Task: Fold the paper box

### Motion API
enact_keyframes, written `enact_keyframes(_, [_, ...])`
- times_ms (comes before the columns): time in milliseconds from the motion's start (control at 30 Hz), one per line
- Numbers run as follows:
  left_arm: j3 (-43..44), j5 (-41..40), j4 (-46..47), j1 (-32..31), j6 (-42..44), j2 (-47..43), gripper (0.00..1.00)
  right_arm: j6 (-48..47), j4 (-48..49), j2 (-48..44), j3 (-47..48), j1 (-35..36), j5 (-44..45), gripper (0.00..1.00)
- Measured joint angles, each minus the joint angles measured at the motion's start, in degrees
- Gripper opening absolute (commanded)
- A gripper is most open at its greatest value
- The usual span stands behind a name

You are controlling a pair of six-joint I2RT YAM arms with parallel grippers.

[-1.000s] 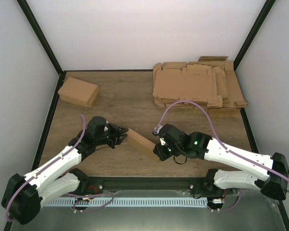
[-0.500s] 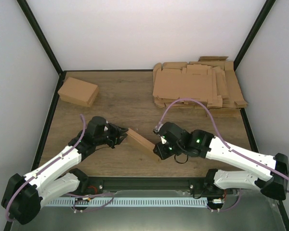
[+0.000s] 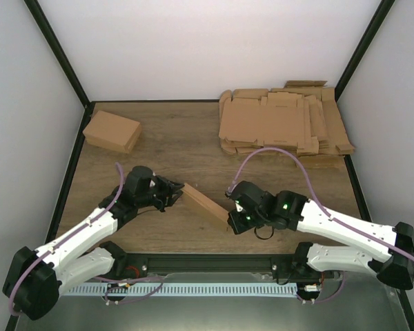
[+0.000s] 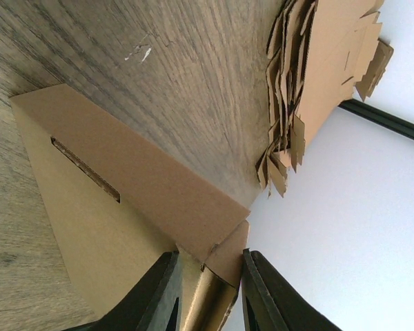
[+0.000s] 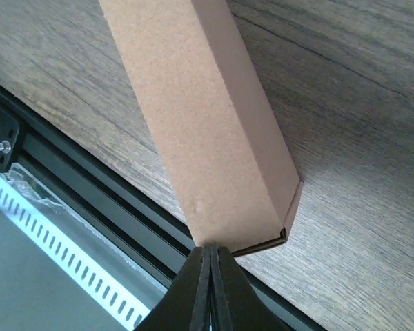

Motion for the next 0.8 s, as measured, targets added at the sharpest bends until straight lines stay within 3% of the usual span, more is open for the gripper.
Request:
enact_keyframes(300, [0.3, -0.2, 0.0, 0.0, 0.1, 0.5, 0.28, 1.3, 3.7, -1.9, -2.9, 0.0, -0.9, 0.03])
enact_keyframes(500, [3.1, -2.5, -5.5, 0.0, 2.6, 1.3, 0.62, 0.8, 0.5, 0.3, 0.0, -0.4, 1.0, 0.04])
enact_keyframes(633, [6.6, -4.3, -11.1, 0.0, 5.7, 1.9, 0.74, -0.2, -0.9, 1.3, 1.0, -1.2, 1.6, 0.04])
enact_keyframes(700, [9.2, -5.1, -13.7, 0.1, 7.5, 1.9, 0.72, -0.7, -1.1, 1.7, 1.2, -1.3, 1.6, 0.04])
enact_keyframes(733, [10.5, -5.4, -15.0, 0.1, 8.5, 2.0, 0.66, -0.9, -1.1, 1.8, 1.2, -1.4, 1.6, 0.04])
enact_keyframes(800, [13.2, -6.2, -17.1, 0.1, 10.7, 2.0, 0.42, -1.3, -1.2, 2.0, 1.3, -1.5, 1.6, 0.04])
